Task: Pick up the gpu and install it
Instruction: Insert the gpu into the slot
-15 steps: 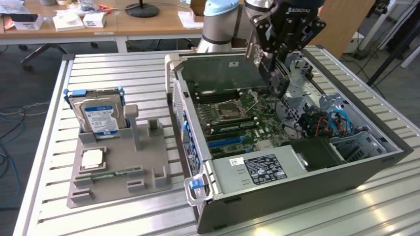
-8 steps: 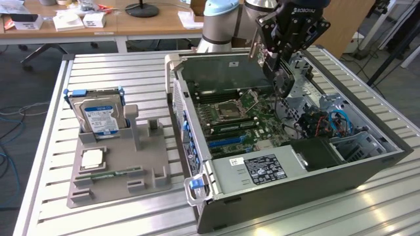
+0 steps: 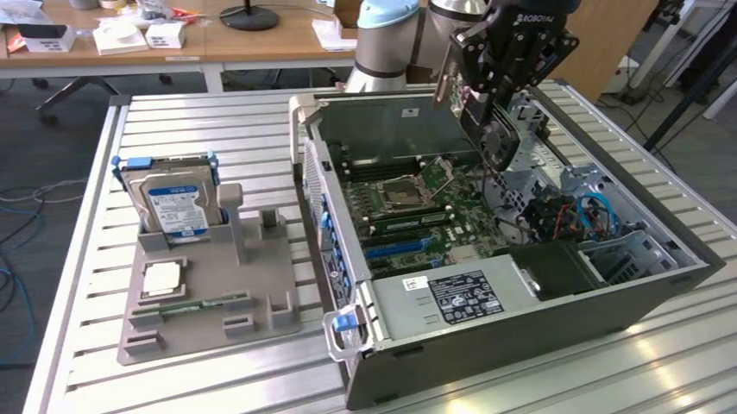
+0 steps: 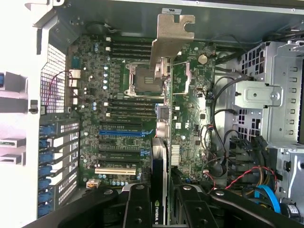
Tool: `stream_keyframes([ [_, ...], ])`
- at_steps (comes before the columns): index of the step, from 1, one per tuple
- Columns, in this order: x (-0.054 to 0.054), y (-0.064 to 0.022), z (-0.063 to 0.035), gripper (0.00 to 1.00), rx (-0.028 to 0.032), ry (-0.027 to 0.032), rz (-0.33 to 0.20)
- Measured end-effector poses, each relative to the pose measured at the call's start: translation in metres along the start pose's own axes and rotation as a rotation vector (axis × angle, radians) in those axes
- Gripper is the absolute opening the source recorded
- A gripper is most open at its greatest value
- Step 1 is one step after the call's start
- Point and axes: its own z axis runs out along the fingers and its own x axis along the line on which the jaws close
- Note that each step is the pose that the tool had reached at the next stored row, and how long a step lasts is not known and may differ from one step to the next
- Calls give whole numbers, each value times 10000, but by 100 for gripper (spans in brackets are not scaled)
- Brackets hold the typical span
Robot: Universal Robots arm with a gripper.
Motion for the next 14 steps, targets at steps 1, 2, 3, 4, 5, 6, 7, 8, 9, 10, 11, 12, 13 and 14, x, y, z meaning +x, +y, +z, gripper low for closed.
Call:
stream_keyframes([
  [1, 0, 0, 0, 27, 0, 0, 0],
  [2, 0, 0, 0, 27, 0, 0, 0],
  [3, 0, 0, 0, 27, 0, 0, 0],
  [4, 0, 0, 0, 27, 0, 0, 0],
  [5, 0, 0, 0, 27, 0, 0, 0],
  [6, 0, 0, 0, 27, 0, 0, 0],
  [7, 0, 0, 0, 27, 0, 0, 0],
  [8, 0, 0, 0, 27, 0, 0, 0],
  [9, 0, 0, 0, 27, 0, 0, 0],
  [10, 0, 0, 0, 27, 0, 0, 0],
  [11, 0, 0, 0, 27, 0, 0, -4],
  [12, 0, 0, 0, 27, -1, 1, -34],
  [13, 1, 0, 0, 27, -3, 6, -125],
  [14, 0, 0, 0, 27, -7, 12, -257],
])
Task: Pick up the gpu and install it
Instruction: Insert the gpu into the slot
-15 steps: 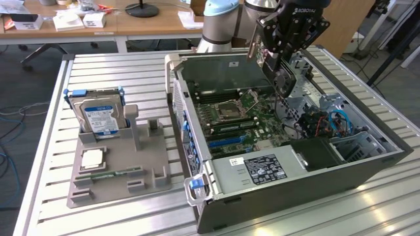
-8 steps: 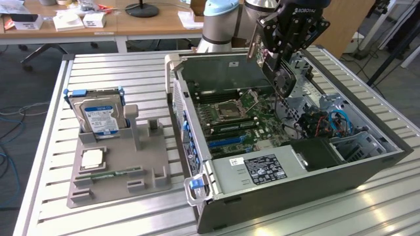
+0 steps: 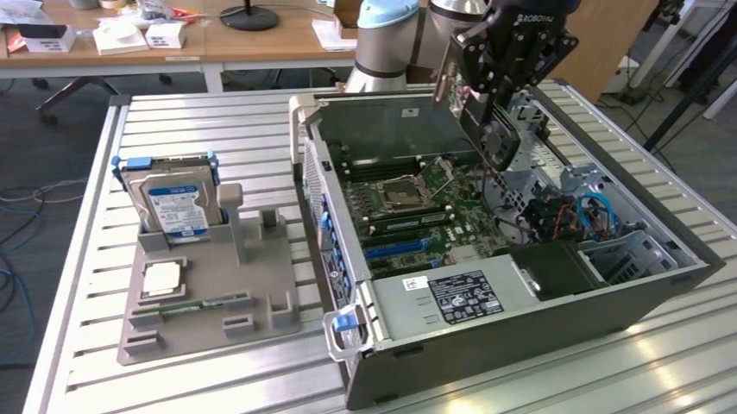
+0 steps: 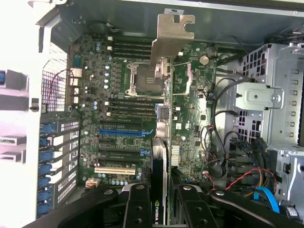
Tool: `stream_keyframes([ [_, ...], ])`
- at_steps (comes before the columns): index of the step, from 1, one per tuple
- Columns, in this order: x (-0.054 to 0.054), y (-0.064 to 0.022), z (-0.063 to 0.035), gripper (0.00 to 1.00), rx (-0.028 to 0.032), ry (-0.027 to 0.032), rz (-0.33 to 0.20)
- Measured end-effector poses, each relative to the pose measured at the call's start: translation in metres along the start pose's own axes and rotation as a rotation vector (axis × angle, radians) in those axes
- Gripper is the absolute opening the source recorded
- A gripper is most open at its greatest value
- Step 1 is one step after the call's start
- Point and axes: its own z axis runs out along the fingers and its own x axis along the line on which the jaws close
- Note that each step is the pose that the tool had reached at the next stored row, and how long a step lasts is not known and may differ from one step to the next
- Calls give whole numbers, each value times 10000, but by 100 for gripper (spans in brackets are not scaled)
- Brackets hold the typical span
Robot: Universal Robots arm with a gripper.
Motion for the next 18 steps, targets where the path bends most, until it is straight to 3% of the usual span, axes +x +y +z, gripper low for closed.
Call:
stream_keyframes([
  [18, 0, -1, 10, 27, -69, 139, -2963],
])
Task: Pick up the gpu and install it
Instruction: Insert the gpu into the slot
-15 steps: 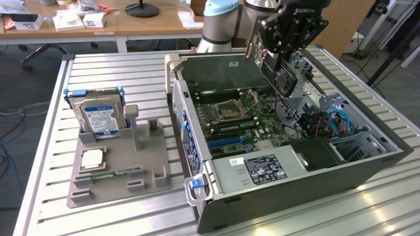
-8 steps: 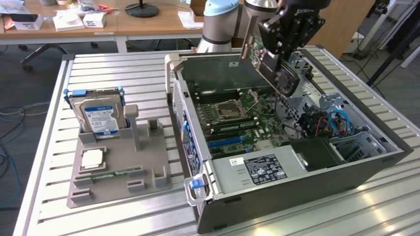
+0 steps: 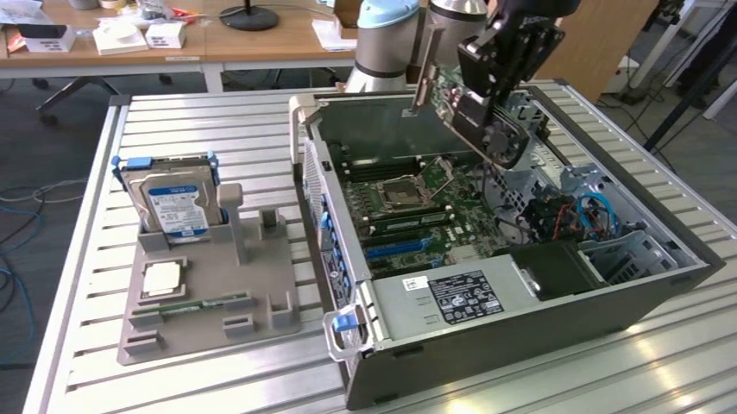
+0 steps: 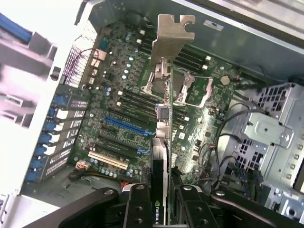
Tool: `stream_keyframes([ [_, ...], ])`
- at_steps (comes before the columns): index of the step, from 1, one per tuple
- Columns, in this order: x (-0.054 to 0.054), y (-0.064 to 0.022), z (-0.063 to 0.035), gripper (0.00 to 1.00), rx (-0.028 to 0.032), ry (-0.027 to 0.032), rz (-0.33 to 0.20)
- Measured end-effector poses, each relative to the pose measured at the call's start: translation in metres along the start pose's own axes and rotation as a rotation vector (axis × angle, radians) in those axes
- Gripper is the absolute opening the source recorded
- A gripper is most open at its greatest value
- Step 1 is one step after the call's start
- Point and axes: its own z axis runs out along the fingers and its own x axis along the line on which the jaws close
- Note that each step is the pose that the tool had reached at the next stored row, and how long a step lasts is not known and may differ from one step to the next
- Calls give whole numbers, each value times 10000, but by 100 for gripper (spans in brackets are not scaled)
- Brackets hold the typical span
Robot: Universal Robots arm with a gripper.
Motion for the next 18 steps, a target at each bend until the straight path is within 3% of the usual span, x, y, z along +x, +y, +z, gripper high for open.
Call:
stream_keyframes([
  [18, 0, -1, 15, 27, -80, 146, -3180],
])
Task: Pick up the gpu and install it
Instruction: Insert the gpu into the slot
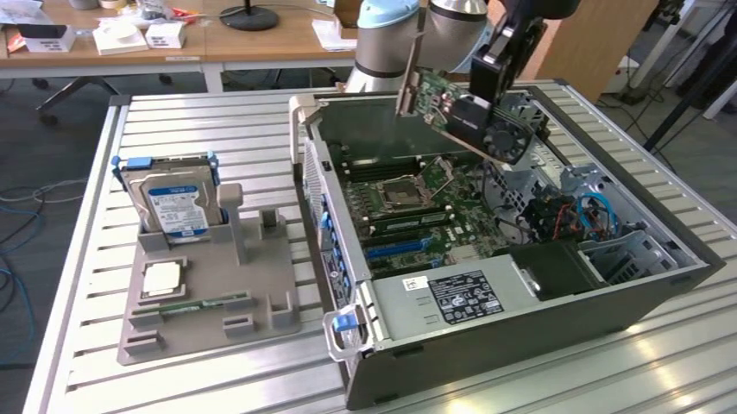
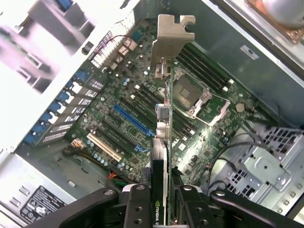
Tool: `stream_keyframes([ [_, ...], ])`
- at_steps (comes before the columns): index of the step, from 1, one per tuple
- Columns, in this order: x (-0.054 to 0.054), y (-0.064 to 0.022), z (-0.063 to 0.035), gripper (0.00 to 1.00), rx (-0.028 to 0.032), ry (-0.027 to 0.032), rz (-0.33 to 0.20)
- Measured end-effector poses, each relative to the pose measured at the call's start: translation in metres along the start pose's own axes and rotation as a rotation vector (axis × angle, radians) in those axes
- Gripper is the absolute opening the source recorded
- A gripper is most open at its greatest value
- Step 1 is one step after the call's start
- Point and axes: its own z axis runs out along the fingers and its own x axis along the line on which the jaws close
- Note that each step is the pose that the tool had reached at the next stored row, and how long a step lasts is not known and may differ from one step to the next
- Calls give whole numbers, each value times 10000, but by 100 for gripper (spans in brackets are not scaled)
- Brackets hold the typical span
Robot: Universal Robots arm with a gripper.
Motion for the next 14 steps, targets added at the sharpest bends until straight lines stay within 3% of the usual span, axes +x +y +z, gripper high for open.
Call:
stream_keyframes([
  [14, 0, 0, 10, 27, -64, 118, -2546],
])
